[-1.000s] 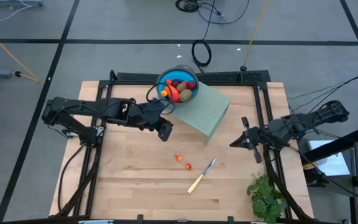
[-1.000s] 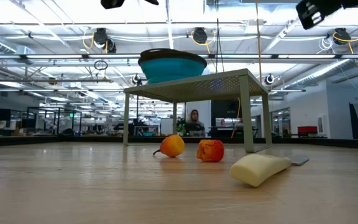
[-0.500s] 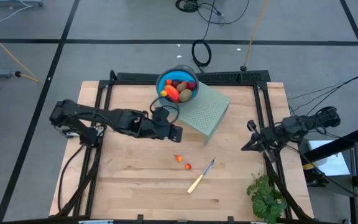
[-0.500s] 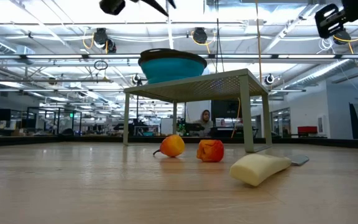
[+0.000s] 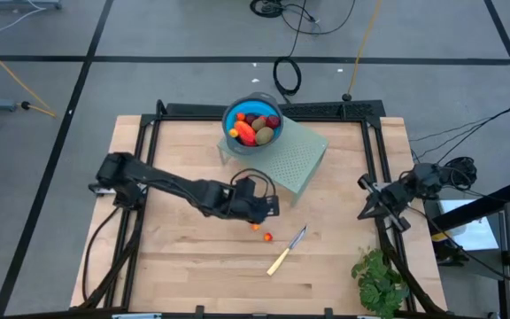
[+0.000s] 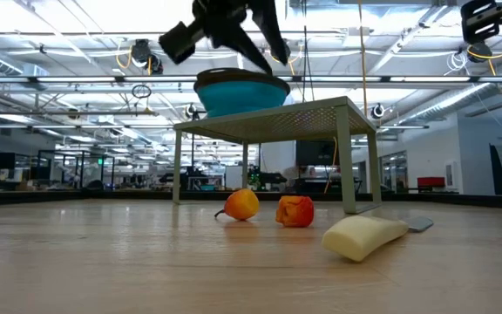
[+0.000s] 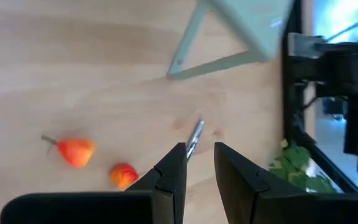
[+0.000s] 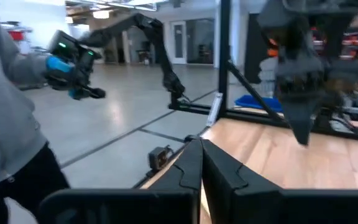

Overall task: Pick & Place Fruit
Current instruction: Put the peach into the blue strainer bowl on the shelf

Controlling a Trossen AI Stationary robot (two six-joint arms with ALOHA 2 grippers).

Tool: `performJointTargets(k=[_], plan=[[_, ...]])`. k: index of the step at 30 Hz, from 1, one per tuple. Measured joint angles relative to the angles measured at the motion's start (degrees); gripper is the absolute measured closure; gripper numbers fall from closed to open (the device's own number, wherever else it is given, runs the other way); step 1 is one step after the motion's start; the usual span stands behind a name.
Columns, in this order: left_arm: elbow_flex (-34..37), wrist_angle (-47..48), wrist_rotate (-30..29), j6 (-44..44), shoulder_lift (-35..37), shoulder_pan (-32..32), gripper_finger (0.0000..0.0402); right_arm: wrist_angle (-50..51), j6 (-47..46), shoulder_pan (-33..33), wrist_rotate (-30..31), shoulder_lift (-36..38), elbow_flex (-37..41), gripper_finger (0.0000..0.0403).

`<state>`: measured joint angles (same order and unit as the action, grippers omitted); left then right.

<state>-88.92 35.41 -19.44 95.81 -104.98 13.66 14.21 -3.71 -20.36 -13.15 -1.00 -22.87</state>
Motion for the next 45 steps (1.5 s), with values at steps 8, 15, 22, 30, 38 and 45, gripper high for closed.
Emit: performJointTargets(k=[8,15,22,30,38,45], plan=[[0.0,0.8,4.6,12.0,-6.7,0.6,0.0321,1.1,0.1,0.0,-0.7,0.3,0.0,0.0403],[0.0,1.9,9.4,20.1,-10.8,0.9,0.0320,1.1,0.1,0.0,-1.6,0.3,0.0,0.0403],[0.0,5.7,9.4,24.8,-11.0,2.9,0.0305,1.1,0.0,0.0,-5.2,0.3,0.0,0.0403],[0.0,8.0,8.3,26.5,-11.0,3.8,0.0226,1.1,0.0,0.0,-5.2,0.3,0.0,0.0403],[0.0,8.0,7.5,29.8,-12.0,2.3,0.0147,1.2,0.1,0.0,-5.2,0.3,0.0,0.0403],[0.0,7.7,10.2,34.7,-13.6,1.0,0.0116,1.6,0.1,0.0,-5.2,0.3,0.0,0.0403]])
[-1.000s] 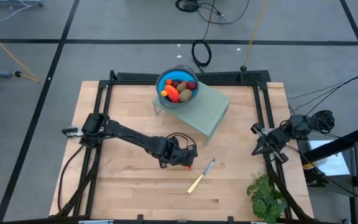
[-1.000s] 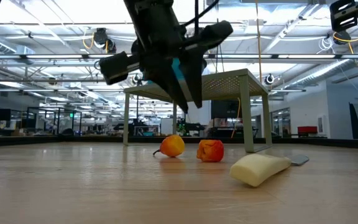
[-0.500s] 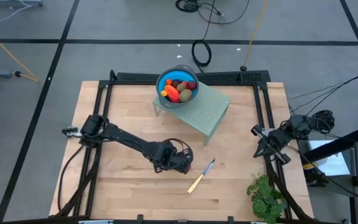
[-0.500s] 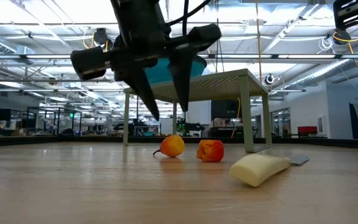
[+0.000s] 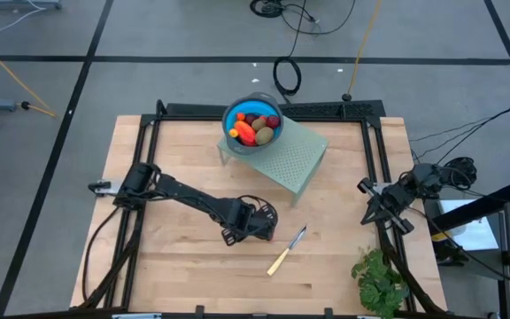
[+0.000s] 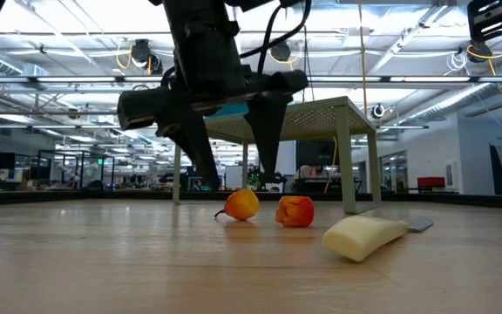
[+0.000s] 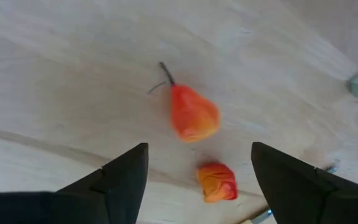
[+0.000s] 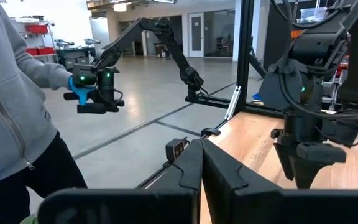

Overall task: Pick & Place Fruit
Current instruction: Put the peach into the blue strainer bowl on the shelf

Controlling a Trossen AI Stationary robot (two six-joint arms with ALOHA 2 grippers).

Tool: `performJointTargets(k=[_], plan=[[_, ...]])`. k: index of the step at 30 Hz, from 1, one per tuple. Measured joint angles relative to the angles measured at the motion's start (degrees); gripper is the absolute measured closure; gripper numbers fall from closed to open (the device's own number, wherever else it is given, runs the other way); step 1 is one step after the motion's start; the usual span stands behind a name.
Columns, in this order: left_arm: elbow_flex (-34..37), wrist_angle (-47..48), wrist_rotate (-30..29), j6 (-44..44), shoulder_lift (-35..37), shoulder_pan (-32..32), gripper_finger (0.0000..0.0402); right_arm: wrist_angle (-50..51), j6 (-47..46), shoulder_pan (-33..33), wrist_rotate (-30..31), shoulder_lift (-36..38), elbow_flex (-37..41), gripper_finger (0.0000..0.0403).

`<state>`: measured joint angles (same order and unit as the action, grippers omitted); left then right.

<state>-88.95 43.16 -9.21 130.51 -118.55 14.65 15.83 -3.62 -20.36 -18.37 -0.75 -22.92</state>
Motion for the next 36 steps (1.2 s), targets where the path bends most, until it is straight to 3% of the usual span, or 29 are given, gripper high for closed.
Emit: performJointTargets(k=[23,27,36], plan=[[0.0,-0.6,1.7,2.0,-2.4,-2.4,0.0116,0.2,1.4,0.0,0.0,0.0,0.0,0.0403],[0.0,-0.5,5.6,1.3,-2.4,-2.8,0.0134,0.3,1.3,0.0,0.0,0.0,0.0,0.0403],[0.2,0.2,6.3,0.2,-2.4,-2.9,0.0194,0.3,1.3,0.0,0.0,0.0,0.0,0.0403]])
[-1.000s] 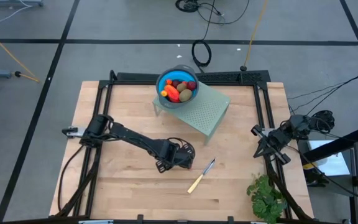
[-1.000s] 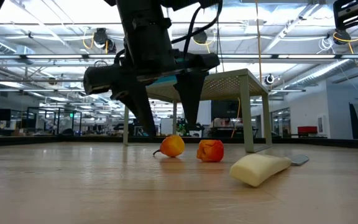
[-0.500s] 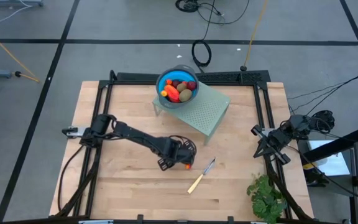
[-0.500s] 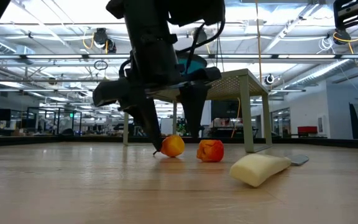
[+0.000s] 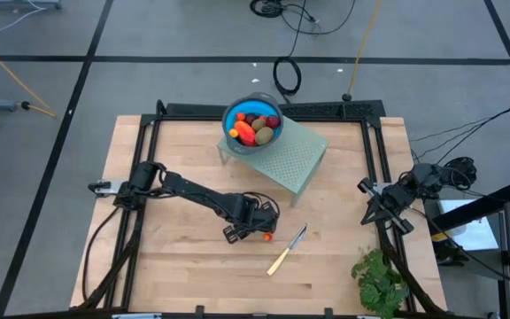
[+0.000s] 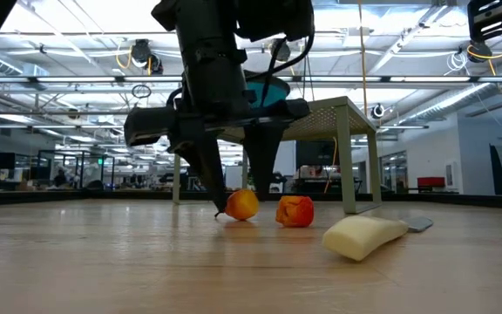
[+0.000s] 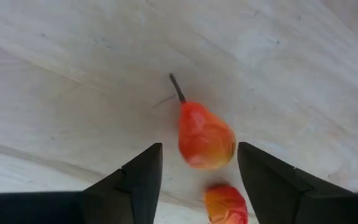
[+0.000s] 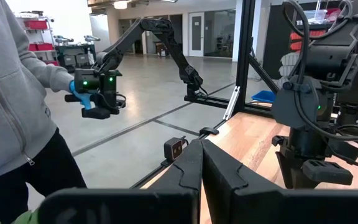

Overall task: Pick & Place Fruit
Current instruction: Put the peach into the blue strainer bowl on the shelf

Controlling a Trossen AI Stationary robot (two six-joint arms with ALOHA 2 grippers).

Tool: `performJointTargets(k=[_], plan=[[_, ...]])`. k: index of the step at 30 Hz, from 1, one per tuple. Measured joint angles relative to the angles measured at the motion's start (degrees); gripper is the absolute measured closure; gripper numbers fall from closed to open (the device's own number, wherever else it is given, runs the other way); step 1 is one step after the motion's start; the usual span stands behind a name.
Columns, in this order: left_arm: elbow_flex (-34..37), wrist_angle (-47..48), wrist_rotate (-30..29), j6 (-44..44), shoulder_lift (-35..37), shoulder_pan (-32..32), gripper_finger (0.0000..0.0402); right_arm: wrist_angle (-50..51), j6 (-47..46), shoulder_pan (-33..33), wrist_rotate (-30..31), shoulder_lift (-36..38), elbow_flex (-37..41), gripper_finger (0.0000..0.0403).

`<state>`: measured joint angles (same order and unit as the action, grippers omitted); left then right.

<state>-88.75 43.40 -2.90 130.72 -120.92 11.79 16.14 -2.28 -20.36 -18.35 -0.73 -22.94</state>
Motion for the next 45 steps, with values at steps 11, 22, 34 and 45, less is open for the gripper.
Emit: performJointTargets(k=[11,22,34,45], plan=[[1.3,-0.1,0.0,-1.0,0.0,-0.1,0.0238,0.0,0.0,0.0,0.1,0.0,0.0,0.0403],[1.3,-0.2,0.0,-4.6,0.1,-0.1,0.0277,0.0,0.0,0.0,0.2,0.0,0.0,0.0403],[1.3,0.5,0.4,-7.6,3.7,-0.1,0.0279,0.0,0.0,0.0,0.2,0.0,0.0,0.0403],[1.3,4.3,-2.1,-11.9,14.2,0.4,0.0279,0.0,0.0,0.0,0.2,0.0,0.0,0.0403]])
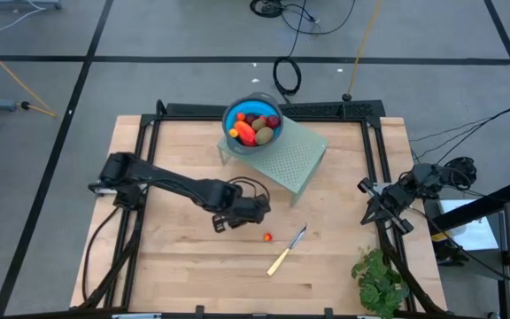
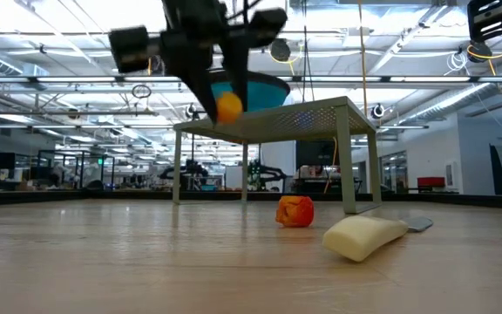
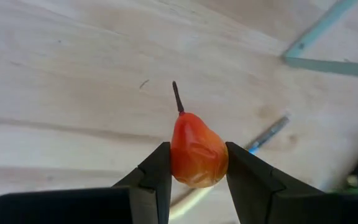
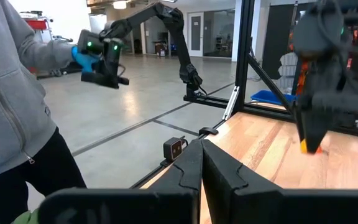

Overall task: Pick & Place Fruit
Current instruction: Put the peach into the blue strainer bowl on the shelf

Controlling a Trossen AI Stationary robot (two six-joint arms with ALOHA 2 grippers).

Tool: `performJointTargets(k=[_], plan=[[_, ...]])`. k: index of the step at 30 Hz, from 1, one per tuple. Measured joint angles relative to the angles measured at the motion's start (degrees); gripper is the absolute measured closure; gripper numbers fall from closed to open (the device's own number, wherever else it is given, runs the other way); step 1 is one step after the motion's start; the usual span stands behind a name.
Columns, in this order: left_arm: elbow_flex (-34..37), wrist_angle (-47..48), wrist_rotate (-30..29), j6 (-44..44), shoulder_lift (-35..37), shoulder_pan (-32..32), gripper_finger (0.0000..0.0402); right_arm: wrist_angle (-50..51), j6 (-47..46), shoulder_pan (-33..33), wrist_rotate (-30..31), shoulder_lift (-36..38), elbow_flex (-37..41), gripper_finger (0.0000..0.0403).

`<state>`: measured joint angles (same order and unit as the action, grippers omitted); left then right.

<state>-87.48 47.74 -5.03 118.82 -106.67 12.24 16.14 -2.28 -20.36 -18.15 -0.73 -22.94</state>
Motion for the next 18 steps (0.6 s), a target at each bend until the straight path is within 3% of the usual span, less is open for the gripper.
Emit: performJointTargets(k=[11,18], plan=[[0.0,2.4,-2.9,-2.5,12.3,2.2,0.0279,0.0,0.0,0.0,0.0,0.0,0.0,0.0403],[0.0,2.6,-4.0,-3.5,16.4,3.3,0.0279,0.0,0.0,0.0,0.0,0.0,0.0,0.0403]])
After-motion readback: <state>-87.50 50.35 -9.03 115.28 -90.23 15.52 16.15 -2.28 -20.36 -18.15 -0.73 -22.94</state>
